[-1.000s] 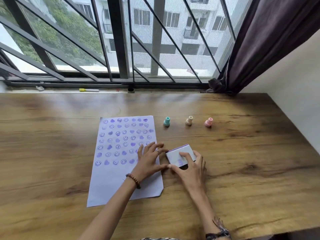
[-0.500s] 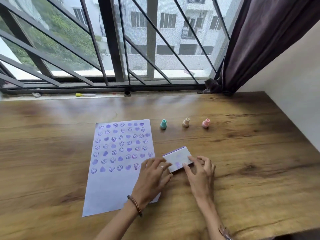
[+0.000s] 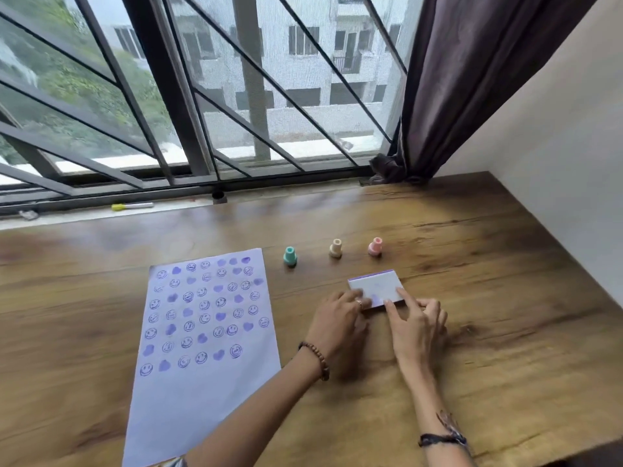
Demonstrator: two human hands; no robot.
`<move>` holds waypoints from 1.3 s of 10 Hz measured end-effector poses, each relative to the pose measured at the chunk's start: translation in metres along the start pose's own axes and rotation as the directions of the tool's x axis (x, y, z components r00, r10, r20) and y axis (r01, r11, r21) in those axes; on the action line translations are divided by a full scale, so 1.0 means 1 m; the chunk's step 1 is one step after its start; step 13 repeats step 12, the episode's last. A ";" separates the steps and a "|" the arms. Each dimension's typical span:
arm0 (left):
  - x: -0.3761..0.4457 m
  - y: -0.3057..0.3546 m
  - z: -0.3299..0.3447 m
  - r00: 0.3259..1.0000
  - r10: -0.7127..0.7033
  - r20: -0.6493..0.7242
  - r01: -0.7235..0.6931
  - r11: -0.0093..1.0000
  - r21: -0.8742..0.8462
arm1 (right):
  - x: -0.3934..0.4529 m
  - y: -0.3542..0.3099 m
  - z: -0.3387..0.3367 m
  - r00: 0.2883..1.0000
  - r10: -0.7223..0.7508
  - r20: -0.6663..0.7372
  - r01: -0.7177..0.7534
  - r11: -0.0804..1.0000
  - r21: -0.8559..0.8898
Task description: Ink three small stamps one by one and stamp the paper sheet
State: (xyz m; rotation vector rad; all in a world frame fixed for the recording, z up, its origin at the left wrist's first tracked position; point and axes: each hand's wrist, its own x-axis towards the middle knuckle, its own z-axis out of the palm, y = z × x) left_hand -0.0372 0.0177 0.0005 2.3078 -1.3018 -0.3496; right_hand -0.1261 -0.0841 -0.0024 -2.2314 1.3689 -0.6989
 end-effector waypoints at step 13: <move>-0.210 -0.144 -0.076 0.858 -0.508 -0.075 0.509 0.861 -0.007 | -0.136 -0.088 0.041 0.758 -0.458 0.465 0.487 0.871 0.064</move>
